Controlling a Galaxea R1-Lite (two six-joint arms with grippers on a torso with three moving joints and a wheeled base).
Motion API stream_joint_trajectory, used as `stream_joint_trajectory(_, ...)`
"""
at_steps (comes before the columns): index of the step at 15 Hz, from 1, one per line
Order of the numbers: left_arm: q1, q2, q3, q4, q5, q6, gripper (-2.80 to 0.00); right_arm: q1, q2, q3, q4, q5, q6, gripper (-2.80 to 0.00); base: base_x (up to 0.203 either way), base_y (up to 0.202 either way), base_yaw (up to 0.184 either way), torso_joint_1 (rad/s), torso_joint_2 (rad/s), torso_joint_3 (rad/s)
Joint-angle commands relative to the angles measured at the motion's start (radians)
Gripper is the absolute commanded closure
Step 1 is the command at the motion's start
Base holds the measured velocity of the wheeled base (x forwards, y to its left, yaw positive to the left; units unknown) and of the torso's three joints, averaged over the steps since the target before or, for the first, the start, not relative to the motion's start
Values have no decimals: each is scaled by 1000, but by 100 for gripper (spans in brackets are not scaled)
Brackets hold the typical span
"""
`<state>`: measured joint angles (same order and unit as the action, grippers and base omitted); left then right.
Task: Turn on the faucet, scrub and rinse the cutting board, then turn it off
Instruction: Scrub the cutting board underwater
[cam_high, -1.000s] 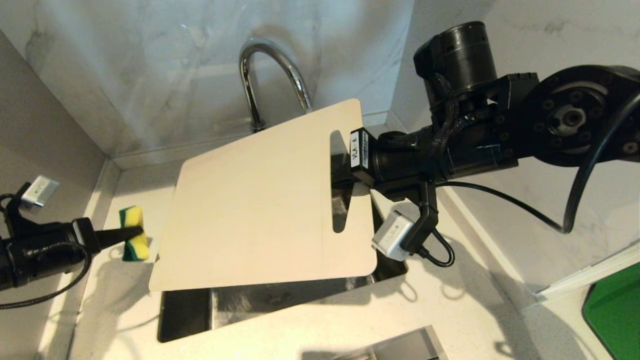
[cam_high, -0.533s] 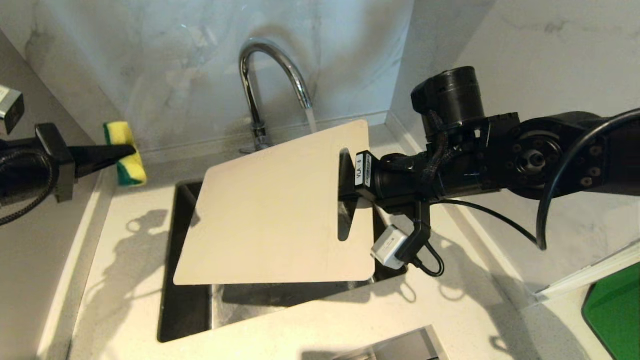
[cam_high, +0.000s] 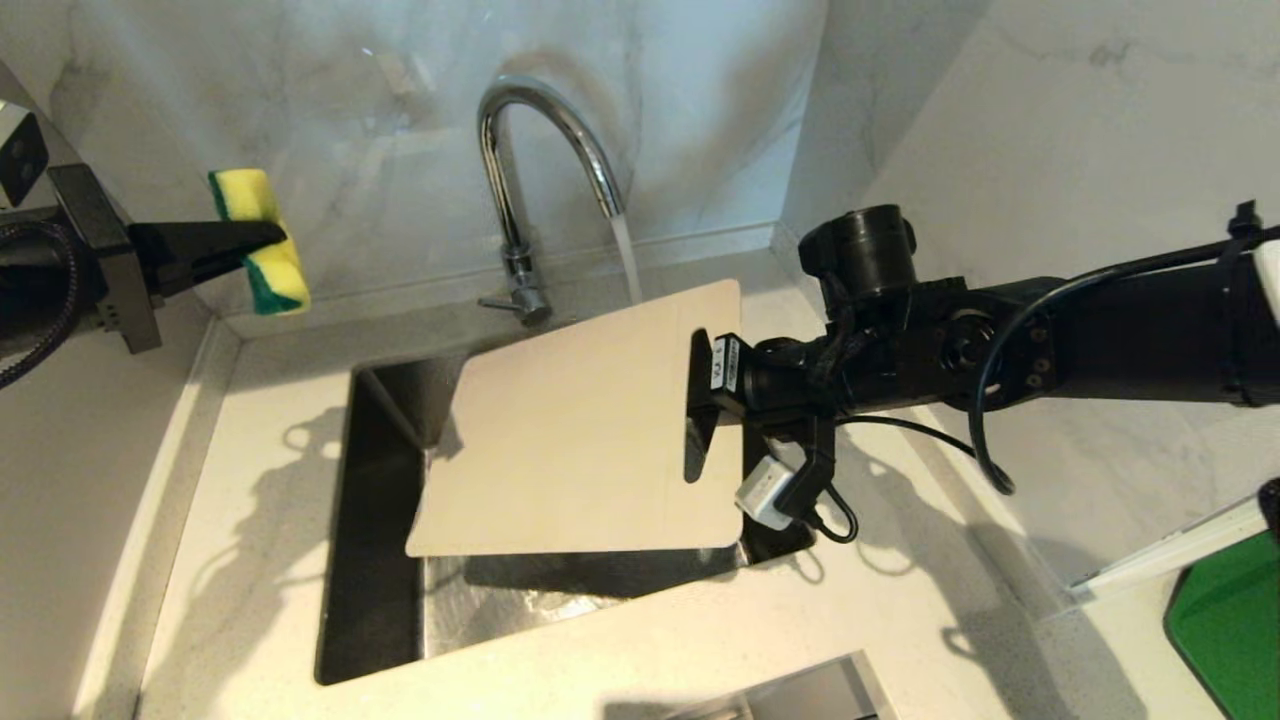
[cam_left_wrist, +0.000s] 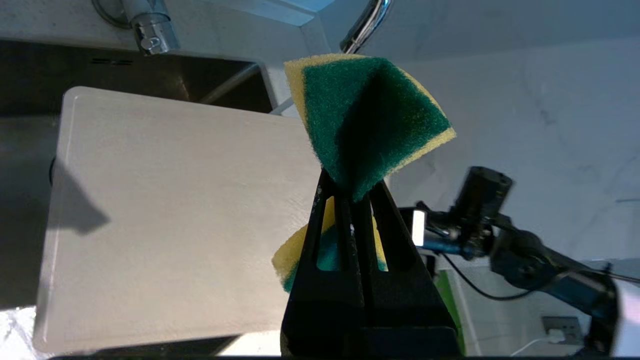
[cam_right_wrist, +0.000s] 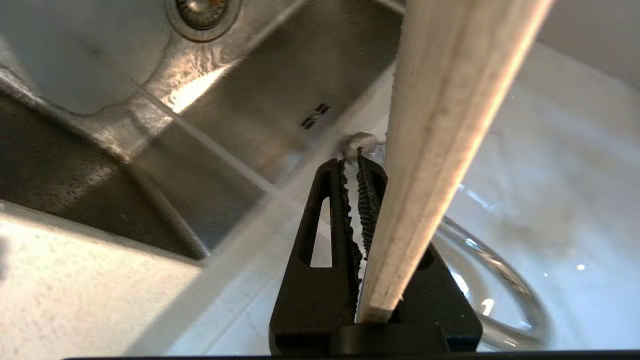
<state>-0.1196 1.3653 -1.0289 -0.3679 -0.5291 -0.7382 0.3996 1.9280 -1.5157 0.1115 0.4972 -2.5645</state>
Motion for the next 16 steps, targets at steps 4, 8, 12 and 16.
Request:
stream_joint_trajectory(4, 0, -3, -8, -14, -3, -15, 0, -50, 131, -108, 0, 13, -20, 0, 0, 0, 0, 0, 0, 0)
stream_joint_trajectory(8, -7, -3, -8, -14, -5, -17, 0, -86, 186, -177, 0, 28, -22, 0, 0, 0, 0, 0, 0, 0)
stream_joint_trajectory(12, -22, 3, -7, -14, -3, -17, 0, -125, 247, -281, 4, 49, -19, 0, 0, 0, 0, 0, 0, 0)
stream_joint_trajectory(16, -22, 6, -7, -14, -3, -17, 0, -131, 275, -316, 5, 52, -19, 0, 0, 0, 0, 0, 0, 0)
